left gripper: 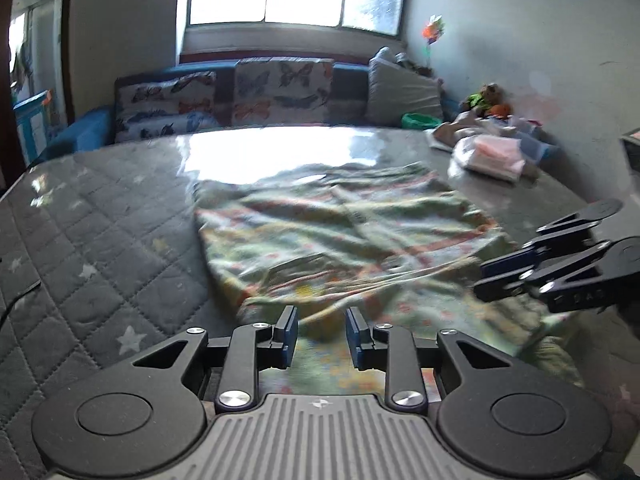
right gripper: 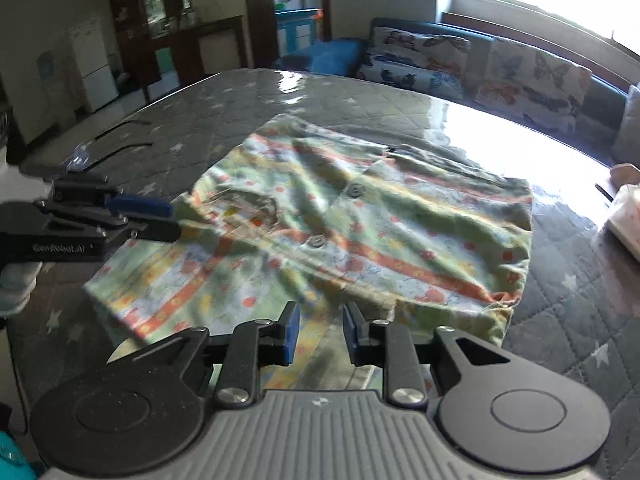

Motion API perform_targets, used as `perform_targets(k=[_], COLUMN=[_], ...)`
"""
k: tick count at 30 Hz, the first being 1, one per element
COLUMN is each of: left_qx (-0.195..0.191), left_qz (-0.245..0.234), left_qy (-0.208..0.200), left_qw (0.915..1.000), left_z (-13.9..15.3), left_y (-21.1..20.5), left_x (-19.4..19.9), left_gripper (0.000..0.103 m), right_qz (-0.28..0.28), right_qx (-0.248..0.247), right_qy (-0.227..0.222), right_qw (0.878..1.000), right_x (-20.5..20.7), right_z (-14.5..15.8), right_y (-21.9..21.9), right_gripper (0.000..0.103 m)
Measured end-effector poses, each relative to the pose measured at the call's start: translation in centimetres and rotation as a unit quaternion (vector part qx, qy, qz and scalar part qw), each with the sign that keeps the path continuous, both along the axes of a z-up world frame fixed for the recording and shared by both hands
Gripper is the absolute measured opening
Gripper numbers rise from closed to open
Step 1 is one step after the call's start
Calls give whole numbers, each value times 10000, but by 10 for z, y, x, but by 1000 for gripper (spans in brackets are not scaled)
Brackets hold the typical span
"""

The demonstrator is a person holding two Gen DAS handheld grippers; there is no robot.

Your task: Fold clothes

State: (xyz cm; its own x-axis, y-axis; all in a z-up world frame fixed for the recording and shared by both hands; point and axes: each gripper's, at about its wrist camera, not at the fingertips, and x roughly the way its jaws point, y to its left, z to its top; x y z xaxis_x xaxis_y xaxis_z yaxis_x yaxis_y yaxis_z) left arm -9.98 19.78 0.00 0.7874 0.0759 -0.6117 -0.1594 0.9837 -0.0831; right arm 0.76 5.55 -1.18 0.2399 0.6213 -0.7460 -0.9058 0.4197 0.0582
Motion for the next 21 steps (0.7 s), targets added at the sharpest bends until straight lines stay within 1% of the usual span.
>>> perform_targets(k=[3,5,9,11,14,19,21], left_qx=[33,82,246,287,365,401,292], left_qz=[-275,-445,-606,-645,-601,-565,-541], left_qy=[-56,-13,132,228,319,234,243], left_qw=[9996,9990,9978,9972,9970,9973,9978], left_z=[5,4,-4,-9,-13,4,10], left_y=[-20,-32,-50,-54,-58,-62,-65], left_x=[-7,-11,-12,-12,-15,-30,-36], left_gripper=[29,30,31,33,34,37,38], right_qz=[229,307,347,376,430,493,520], right_qx=[-140,-238,-167,-235,-341,-277,-320], right_qy=[-96,-198,-240,-242,-281,-485,-585], right_qw=[9996,9990,9990,9987,9981,9972,9964], right_x=[-10,-16,-20,-20,-23,-30,-32], right_z=[-3,-3,4,2,-3,11,15], right_y=[-3,-6,-15,-17,-22,-38,-45], right_gripper=[32,32,33,33,33,34,35])
